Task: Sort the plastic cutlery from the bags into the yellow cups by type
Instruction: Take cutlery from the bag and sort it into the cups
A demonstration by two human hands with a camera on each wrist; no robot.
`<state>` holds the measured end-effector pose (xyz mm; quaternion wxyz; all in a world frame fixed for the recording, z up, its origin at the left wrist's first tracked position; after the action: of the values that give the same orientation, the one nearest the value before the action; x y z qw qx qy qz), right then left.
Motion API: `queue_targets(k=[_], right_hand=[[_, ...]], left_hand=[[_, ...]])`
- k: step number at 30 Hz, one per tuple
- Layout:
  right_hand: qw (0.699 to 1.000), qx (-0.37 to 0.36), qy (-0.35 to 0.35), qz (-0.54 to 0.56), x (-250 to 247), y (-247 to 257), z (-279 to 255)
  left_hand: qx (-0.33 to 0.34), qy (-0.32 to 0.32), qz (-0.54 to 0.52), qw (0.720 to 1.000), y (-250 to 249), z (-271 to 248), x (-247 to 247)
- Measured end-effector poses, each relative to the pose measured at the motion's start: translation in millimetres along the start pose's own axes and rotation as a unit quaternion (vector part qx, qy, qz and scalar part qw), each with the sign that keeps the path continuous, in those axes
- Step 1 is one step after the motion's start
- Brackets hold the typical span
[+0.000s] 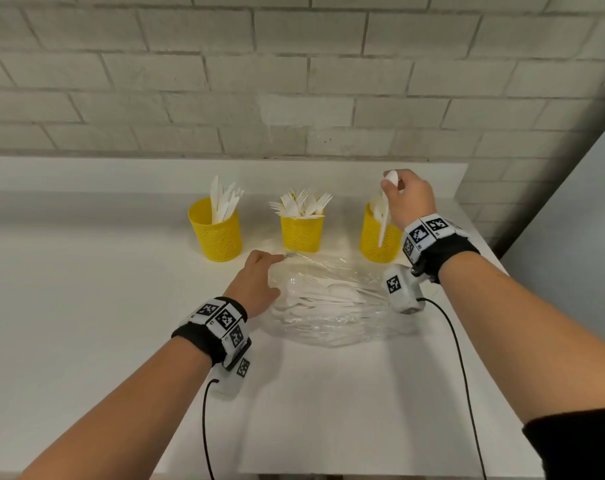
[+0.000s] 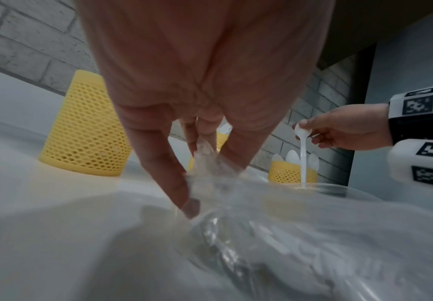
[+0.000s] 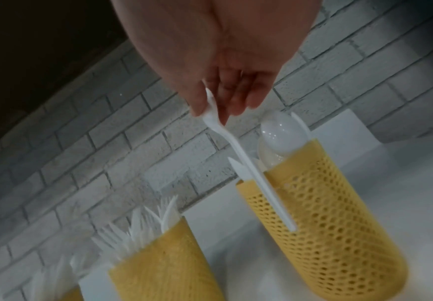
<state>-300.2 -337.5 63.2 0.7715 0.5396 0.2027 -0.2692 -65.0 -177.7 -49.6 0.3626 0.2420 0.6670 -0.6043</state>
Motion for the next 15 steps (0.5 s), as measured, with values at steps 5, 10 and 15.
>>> queue_targets(k=[5,10,15], right_hand=[[0.983,-0.021,-0.085,0.163,-18,20,5],[0.988,-0.001,-0.075,0.132,-12,5,10],[0.996,0.001,0.018,-0.084,9,-23,0]], left_hand=[[0.008,-0.007,-0.017,1.0,-3,1,-2],[0.013,-0.021,-0.048,0.999,-8,2,-1],[0.016,-0.012,-0.087,0.996,-18,5,4]])
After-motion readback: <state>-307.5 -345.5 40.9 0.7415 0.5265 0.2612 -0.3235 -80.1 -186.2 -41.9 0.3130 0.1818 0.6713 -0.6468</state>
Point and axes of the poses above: each hand's wrist, its own z-axis towards the middle knuckle, its own x-axis out of the palm, y = z × x, the point moved 6 cm from there along z, towards the middle knuckle, and after that the axes turned 2 degrees about -y, right-handed, at the moved point
